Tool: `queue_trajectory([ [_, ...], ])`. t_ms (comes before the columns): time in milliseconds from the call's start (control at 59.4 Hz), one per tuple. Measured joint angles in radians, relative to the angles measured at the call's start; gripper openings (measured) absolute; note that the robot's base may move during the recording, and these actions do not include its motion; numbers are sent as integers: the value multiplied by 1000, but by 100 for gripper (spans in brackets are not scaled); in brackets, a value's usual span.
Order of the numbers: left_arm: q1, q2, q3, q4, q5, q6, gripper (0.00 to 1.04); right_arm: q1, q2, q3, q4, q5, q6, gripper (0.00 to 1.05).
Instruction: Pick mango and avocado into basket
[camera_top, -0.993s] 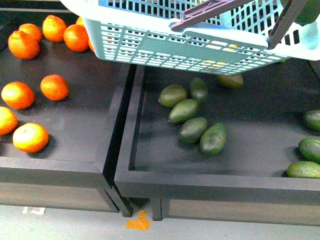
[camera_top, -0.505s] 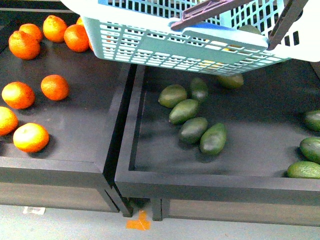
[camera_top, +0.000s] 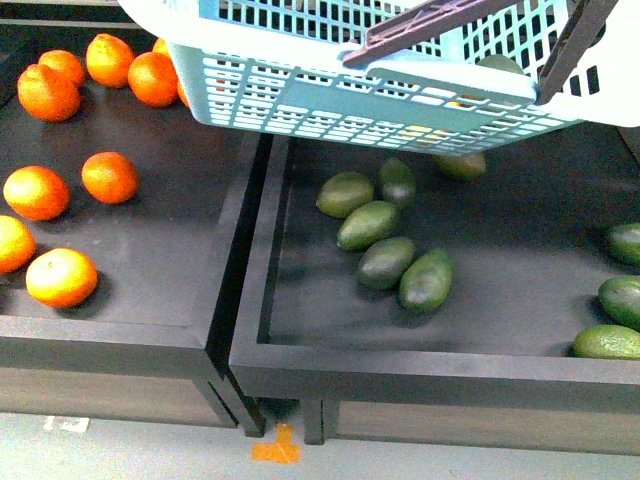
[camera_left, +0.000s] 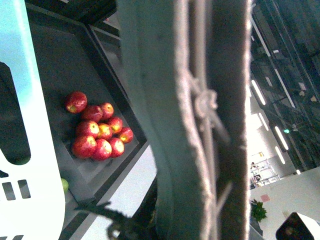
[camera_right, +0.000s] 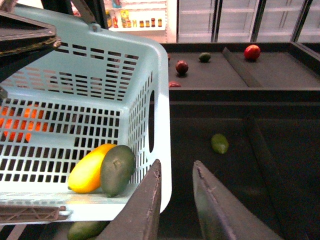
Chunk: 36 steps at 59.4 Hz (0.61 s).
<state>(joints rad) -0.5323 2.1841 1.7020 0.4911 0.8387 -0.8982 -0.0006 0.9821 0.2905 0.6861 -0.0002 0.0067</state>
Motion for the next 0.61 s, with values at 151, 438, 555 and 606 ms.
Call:
queue_trajectory([
  [151, 0, 0, 0, 0, 0, 0, 5, 0, -75, -80, -1, 0, -3, 2],
  [438, 0, 0, 0, 0, -1, -2, 5, 0, -219, -174, -50, 0, -3, 2],
  [555, 0, 0, 0, 0, 0, -3, 5, 0, -285, -203, -87, 0, -3, 2],
  [606, 0, 0, 0, 0, 0, -4, 5, 0, -311, -212, -104, 0, -3, 2],
])
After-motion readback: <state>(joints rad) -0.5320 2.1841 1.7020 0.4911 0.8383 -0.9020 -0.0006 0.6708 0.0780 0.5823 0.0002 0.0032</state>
